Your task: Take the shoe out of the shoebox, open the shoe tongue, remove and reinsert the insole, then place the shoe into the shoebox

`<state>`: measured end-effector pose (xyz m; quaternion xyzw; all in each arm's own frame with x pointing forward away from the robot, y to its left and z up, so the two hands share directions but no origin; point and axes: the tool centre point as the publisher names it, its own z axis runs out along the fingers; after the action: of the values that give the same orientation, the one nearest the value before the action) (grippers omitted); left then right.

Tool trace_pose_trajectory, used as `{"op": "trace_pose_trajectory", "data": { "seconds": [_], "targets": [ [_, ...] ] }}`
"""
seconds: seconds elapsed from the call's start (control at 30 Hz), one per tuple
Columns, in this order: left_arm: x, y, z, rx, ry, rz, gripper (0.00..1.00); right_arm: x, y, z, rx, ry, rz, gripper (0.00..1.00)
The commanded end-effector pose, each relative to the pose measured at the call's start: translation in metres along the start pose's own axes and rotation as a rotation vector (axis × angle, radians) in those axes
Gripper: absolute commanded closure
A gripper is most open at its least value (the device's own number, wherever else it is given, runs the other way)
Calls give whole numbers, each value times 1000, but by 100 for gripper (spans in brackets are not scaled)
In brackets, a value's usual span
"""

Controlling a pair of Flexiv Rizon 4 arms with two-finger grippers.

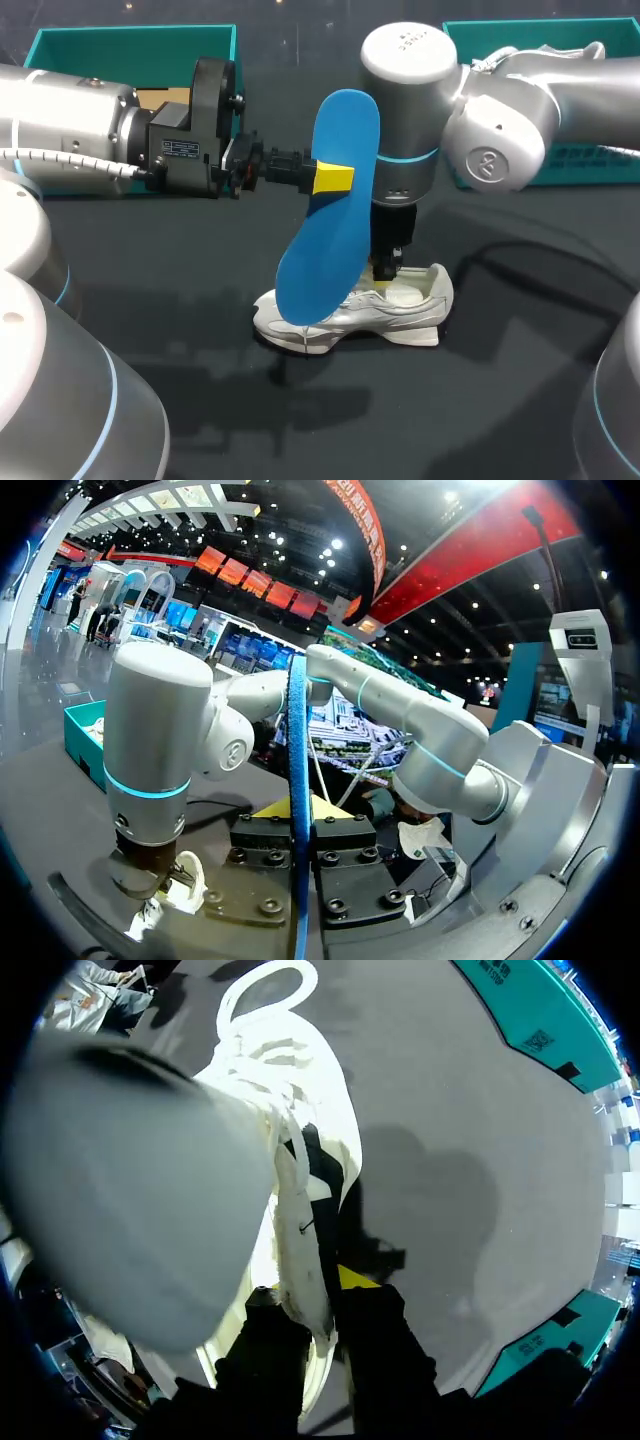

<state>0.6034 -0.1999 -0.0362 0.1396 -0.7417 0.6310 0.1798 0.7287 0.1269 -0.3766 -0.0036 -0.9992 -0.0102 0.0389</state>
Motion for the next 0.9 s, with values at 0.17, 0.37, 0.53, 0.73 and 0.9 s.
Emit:
{"op": "trace_pose_trajectory", "data": {
  "seconds": [0.17, 0.37, 0.53, 0.73, 0.9],
  "targets": [
    [0, 1, 1, 2, 0, 0, 100, 5, -5, -6, 9, -5, 9, 100],
    [0, 1, 1, 2, 0, 0, 100, 10, -11, -20, -1, 4, 85, 100],
    [0, 1, 1, 2, 0, 0, 100, 15, -22, -33, -27, 11, 245, 100],
    [0, 1, 1, 2, 0, 0, 100, 21, -26, -39, -81, 32, 516, 100],
    [0, 1, 1, 2, 0, 0, 100, 26, -25, -43, -124, 32, 702, 100]
  ]
}}
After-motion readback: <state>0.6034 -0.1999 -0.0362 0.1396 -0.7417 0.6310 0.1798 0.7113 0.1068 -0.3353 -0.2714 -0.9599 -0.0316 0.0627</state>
